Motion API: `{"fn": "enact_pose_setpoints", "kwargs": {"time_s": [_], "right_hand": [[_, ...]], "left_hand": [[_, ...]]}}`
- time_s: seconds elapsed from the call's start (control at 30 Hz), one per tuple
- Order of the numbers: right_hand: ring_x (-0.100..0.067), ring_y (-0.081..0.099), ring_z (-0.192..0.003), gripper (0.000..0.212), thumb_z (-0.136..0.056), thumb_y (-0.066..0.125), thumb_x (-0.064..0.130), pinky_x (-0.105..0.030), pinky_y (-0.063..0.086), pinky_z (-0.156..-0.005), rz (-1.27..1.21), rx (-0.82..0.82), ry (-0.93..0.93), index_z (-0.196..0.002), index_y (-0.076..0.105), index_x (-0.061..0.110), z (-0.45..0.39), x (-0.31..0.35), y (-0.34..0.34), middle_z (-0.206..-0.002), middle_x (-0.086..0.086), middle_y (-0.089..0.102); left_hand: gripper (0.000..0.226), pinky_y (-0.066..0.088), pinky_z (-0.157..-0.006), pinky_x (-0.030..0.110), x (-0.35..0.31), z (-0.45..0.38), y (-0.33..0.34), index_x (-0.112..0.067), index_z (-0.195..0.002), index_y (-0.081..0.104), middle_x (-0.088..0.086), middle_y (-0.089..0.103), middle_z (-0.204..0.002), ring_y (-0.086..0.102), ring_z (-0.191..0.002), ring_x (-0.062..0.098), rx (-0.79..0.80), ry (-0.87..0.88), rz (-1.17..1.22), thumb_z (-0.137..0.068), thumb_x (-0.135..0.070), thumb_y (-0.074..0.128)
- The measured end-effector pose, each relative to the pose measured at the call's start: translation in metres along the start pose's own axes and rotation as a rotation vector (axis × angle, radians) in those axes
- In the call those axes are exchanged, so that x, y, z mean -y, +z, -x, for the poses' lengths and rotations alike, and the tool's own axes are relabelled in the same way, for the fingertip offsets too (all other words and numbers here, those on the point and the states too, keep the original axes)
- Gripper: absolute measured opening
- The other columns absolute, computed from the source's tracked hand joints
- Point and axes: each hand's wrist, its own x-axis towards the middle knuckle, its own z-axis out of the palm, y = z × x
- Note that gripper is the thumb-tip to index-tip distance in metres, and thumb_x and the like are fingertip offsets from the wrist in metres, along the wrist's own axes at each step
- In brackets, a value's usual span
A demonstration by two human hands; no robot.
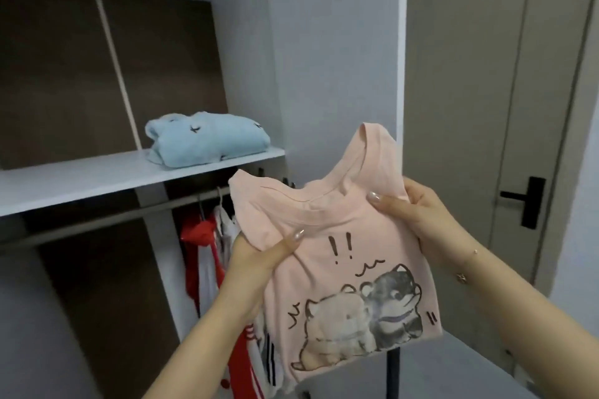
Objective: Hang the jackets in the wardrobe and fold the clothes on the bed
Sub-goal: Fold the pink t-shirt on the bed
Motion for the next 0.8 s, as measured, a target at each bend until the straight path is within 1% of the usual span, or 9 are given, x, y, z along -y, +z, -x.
{"fn": "enact_pose_setpoints", "kwargs": {"time_s": [0.1,0.17,0.27,0.37,0.47,0.53,0.7,0.77,0.8], "right_hand": [[-0.03,0.072,-0.091,0.025,-0.081,0.072,0.023,-0.037,0.06,-0.075,-0.079,0.086,-0.055,-0.105,0.07,0.016,-0.065,0.009,0.023,-0.103,-0.014,0.074],[-0.028,0.072,-0.088,0.024,-0.082,0.071,0.02,-0.035,0.06,-0.073,-0.118,0.136,-0.091,-0.106,0.07,0.015,-0.105,0.015,0.041,-0.102,-0.013,0.074],[-0.027,0.071,-0.086,0.029,-0.083,0.072,0.019,-0.035,0.06,-0.073,-0.154,0.18,-0.139,-0.111,0.068,0.011,-0.165,0.027,0.068,-0.102,-0.013,0.074],[-0.026,0.072,-0.084,0.027,-0.083,0.073,0.018,-0.033,0.059,-0.068,-0.176,0.21,-0.187,-0.11,0.068,0.013,-0.227,0.043,0.096,-0.101,-0.012,0.074],[-0.024,0.072,-0.082,0.027,-0.085,0.071,0.015,-0.032,0.058,-0.067,-0.163,0.236,-0.22,-0.111,0.067,0.012,-0.287,0.058,0.126,-0.099,-0.011,0.075],[-0.023,0.071,-0.078,0.024,-0.086,0.07,0.013,-0.033,0.06,-0.067,-0.133,0.243,-0.237,-0.11,0.067,0.011,-0.326,0.069,0.144,-0.097,-0.011,0.075],[-0.021,0.071,-0.07,0.012,-0.086,0.068,0.01,-0.032,0.06,-0.062,-0.042,0.274,-0.277,-0.097,0.067,0.015,-0.423,0.111,0.18,-0.088,-0.008,0.075],[-0.018,0.071,-0.065,0.011,-0.087,0.067,0.009,-0.031,0.06,-0.058,-0.016,0.268,-0.288,-0.098,0.066,0.013,-0.464,0.123,0.194,-0.083,-0.006,0.075],[-0.018,0.071,-0.064,0.012,-0.088,0.067,0.009,-0.03,0.06,-0.058,-0.002,0.264,-0.282,-0.1,0.065,0.013,-0.486,0.125,0.201,-0.083,-0.007,0.074]], "left_hand": [[0.049,0.049,-0.101,0.043,-0.027,-0.04,-0.018,-0.012,-0.126,0.063,0.01,0.069,-0.122,0.064,-0.115,0.024,-0.093,0.054,-0.051,-0.08,-0.005,0.077],[0.045,0.051,-0.099,0.041,-0.05,-0.065,-0.031,-0.012,-0.127,0.061,0.009,0.068,-0.122,0.064,-0.115,0.024,-0.112,0.078,-0.099,-0.084,-0.003,0.071],[0.046,0.055,-0.091,0.038,-0.085,-0.106,-0.051,-0.015,-0.126,0.061,0.006,0.071,-0.118,0.067,-0.11,0.023,-0.163,0.111,-0.181,-0.083,-0.007,0.073],[0.045,0.058,-0.084,0.037,-0.117,-0.154,-0.072,-0.012,-0.123,0.063,0.008,0.073,-0.113,0.07,-0.104,0.024,-0.228,0.144,-0.21,-0.08,-0.006,0.075],[0.042,0.06,-0.069,0.032,-0.147,-0.207,-0.094,-0.014,-0.118,0.065,0.005,0.075,-0.104,0.073,-0.092,0.021,-0.284,0.143,-0.242,-0.078,-0.006,0.077],[0.037,0.06,-0.061,0.032,-0.165,-0.242,-0.112,-0.016,-0.112,0.066,0.004,0.076,-0.096,0.074,-0.083,0.021,-0.309,0.137,-0.261,-0.078,-0.005,0.077],[0.028,0.061,-0.058,0.04,-0.217,-0.336,-0.151,-0.016,-0.099,0.067,0.007,0.076,-0.084,0.074,-0.073,0.024,-0.332,0.129,-0.335,-0.076,-0.005,0.079],[0.025,0.06,-0.054,0.04,-0.233,-0.38,-0.167,-0.014,-0.095,0.066,0.009,0.076,-0.08,0.074,-0.07,0.026,-0.338,0.145,-0.356,-0.077,-0.002,0.078],[0.026,0.06,-0.055,0.041,-0.237,-0.402,-0.175,-0.014,-0.096,0.065,0.01,0.076,-0.082,0.074,-0.072,0.029,-0.343,0.137,-0.372,-0.076,-0.002,0.078]]}}
